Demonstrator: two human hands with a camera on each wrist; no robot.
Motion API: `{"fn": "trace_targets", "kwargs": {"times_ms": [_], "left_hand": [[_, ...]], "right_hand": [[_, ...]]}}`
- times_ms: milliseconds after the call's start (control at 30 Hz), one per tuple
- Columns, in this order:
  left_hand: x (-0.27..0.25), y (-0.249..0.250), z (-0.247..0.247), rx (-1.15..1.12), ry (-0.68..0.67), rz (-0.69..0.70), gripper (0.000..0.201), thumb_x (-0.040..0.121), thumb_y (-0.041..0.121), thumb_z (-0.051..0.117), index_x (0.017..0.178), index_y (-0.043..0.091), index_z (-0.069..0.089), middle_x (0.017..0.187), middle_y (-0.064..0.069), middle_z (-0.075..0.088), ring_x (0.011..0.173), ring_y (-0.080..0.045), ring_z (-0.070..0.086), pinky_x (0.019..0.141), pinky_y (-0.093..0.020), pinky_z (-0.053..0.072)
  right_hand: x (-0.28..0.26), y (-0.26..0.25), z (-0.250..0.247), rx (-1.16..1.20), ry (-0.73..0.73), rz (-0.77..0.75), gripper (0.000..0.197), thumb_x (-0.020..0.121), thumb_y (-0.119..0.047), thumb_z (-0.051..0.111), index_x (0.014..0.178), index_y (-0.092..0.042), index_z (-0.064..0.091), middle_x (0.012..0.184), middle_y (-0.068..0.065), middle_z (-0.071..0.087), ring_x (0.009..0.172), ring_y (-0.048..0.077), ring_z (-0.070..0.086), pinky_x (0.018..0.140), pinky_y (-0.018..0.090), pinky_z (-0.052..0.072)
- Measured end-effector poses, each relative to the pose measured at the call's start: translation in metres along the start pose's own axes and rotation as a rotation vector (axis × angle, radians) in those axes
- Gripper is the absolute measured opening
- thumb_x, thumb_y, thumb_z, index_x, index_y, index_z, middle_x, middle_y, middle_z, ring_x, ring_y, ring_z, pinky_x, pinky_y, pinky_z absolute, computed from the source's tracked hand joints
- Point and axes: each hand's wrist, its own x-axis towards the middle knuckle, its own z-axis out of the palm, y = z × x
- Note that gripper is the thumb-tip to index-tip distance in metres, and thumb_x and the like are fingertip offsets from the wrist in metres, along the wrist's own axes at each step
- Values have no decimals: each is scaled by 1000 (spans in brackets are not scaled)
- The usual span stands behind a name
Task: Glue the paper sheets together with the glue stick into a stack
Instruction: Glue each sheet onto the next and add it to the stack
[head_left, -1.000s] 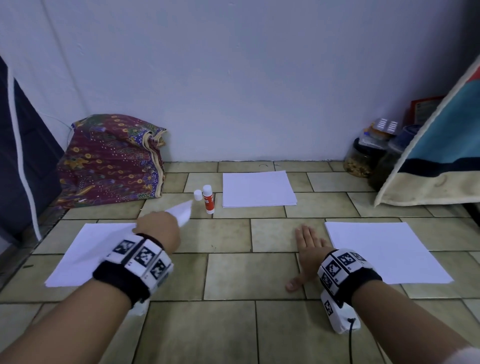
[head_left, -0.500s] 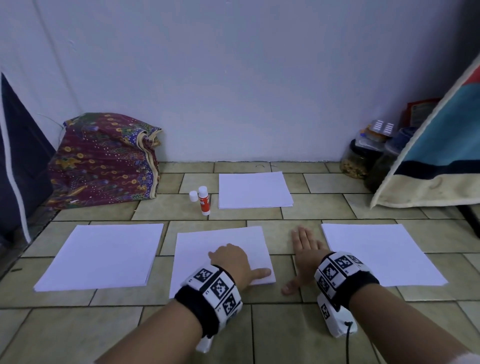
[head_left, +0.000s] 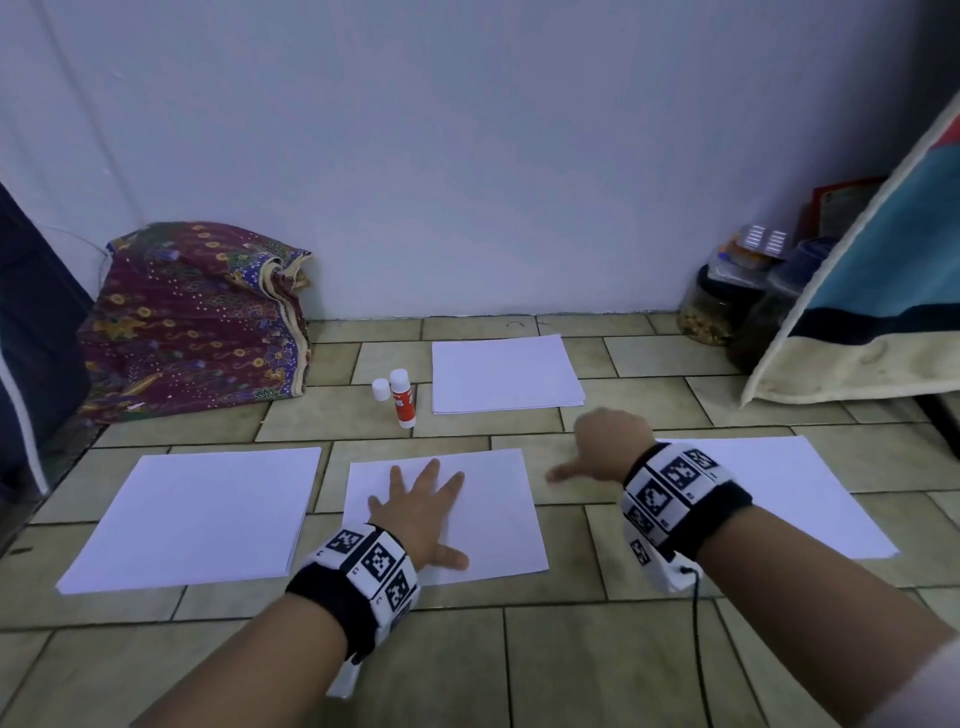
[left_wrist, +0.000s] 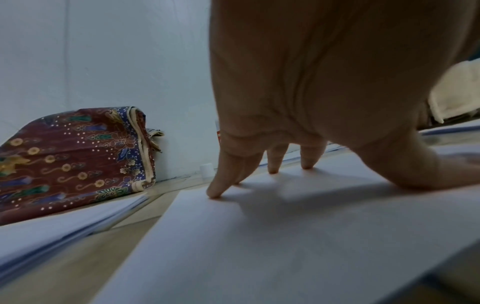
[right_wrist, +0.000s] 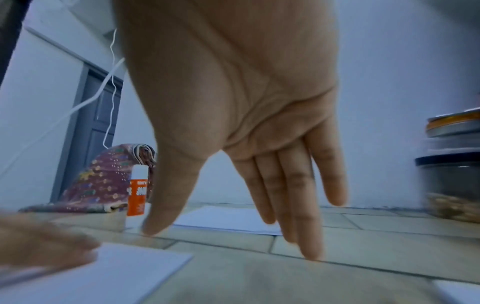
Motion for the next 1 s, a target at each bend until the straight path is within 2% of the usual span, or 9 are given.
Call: {"fn": "trace_targets", "kwargs": {"times_ms": [67, 133, 233, 400, 567, 667, 833, 933, 1000], "left_hand": [[4, -2, 3, 24, -21, -7, 105, 83, 58, 62, 152, 33, -12, 158, 2, -25, 143, -45, -17, 113, -65, 7], [7, -4, 6, 35, -28, -4, 106, 81, 63, 60, 151, 34, -14, 158, 3, -26, 142, -46, -18, 112, -65, 7], [10, -6, 9, 48, -30, 3, 108, 78, 68, 59, 151, 35, -15, 158, 3, -26, 142, -46, -18, 112, -65, 6], [12, -6, 9, 65, -42, -10, 104, 82, 64, 58, 150, 36, -16, 157, 4, -28, 142, -45, -20, 112, -63, 6], [11, -8, 9, 117, -41, 3, 103, 82, 69, 52, 150, 34, -18, 157, 4, -28, 143, -45, -17, 113, -62, 11], [10, -7, 6, 155, -46, 2, 102, 83, 70, 50, 151, 33, -17, 157, 4, -28, 143, -45, -16, 113, -60, 15], [11, -9, 9, 169, -24, 6, 102, 82, 71, 50, 150, 36, -18, 157, 4, -27, 144, -44, -14, 113, -59, 19], [11, -10, 7, 165, -17, 15, 103, 81, 72, 51, 150, 37, -17, 158, 5, -25, 144, -43, -13, 111, -58, 23], [8, -10, 4, 169, -7, 27, 104, 80, 73, 52, 150, 37, -15, 159, 4, -23, 145, -44, -10, 109, -57, 29]], "right_hand": [[13, -16, -9, 110, 103, -24, 57, 81, -63, 60, 97, -8, 59, 97, 2, 61, 90, 20, 59, 71, 29, 45], [30, -34, -14, 274, 132, -86, 53, 83, -56, 63, 109, -9, 62, 109, 3, 63, 103, 20, 59, 80, 31, 48], [54, -61, -21, 463, 123, -200, 41, 84, -47, 67, 108, -14, 66, 114, 1, 63, 109, 17, 56, 89, 31, 47], [89, -94, -33, 628, 184, -252, 35, 81, -40, 72, 109, -18, 66, 109, 1, 66, 102, 15, 60, 85, 26, 48], [101, -116, -37, 857, 153, -261, 44, 76, -33, 78, 115, -18, 64, 100, 0, 65, 83, 14, 62, 83, 27, 51], [100, -124, -33, 873, 174, -290, 37, 78, -27, 77, 111, -15, 66, 97, 2, 66, 63, 8, 54, 73, 25, 47], [94, -113, -30, 914, 222, -270, 22, 79, -25, 76, 95, -14, 65, 98, 3, 67, 89, 15, 61, 75, 23, 49], [84, -93, -31, 1133, 154, -236, 17, 84, -27, 71, 82, -21, 55, 80, -3, 65, 83, 16, 62, 64, 22, 44], [71, -73, -32, 1238, 83, -254, 11, 85, -25, 71, 82, -23, 61, 72, -5, 65, 70, 17, 64, 56, 24, 47]]}}
